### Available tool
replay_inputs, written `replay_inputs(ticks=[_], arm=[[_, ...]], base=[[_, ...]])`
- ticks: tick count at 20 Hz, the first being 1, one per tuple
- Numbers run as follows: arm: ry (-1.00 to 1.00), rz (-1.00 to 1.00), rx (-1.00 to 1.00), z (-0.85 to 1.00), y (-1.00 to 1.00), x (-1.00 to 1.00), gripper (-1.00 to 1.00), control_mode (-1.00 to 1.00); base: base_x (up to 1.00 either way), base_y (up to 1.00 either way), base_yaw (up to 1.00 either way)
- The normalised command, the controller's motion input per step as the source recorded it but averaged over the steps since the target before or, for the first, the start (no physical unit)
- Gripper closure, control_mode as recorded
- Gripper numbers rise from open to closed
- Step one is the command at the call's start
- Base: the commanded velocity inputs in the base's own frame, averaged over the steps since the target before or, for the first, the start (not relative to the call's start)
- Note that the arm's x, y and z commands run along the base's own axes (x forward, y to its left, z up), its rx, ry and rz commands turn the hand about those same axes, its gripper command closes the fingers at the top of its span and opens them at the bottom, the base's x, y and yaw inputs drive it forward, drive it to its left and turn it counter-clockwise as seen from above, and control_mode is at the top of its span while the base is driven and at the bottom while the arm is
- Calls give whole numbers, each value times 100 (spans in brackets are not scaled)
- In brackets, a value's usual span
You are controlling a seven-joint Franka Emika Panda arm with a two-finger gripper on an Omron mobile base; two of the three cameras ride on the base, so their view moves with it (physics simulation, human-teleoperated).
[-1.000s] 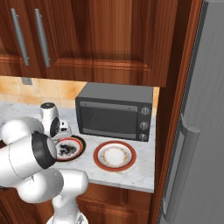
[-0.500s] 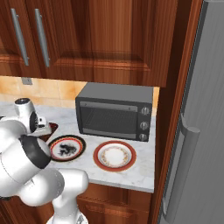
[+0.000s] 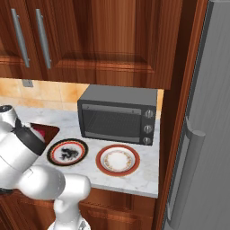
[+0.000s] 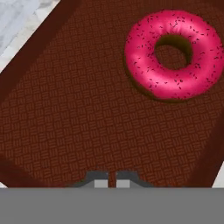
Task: Move the dessert items from the plates to the tray.
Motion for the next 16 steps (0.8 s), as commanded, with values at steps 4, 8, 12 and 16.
replay_inputs(ticks=[4, 8, 12, 16], arm=[[-5, 0, 0, -49, 35, 3, 100, -100], [-7, 0, 0, -33, 23, 0, 100, -100], [-7, 0, 0, -21, 16, 0, 100, -100], [0, 0, 0, 0, 13, 0, -100, -100]], base=[[0, 0, 0], [0, 0, 0], [0, 0, 0], [0, 0, 0]])
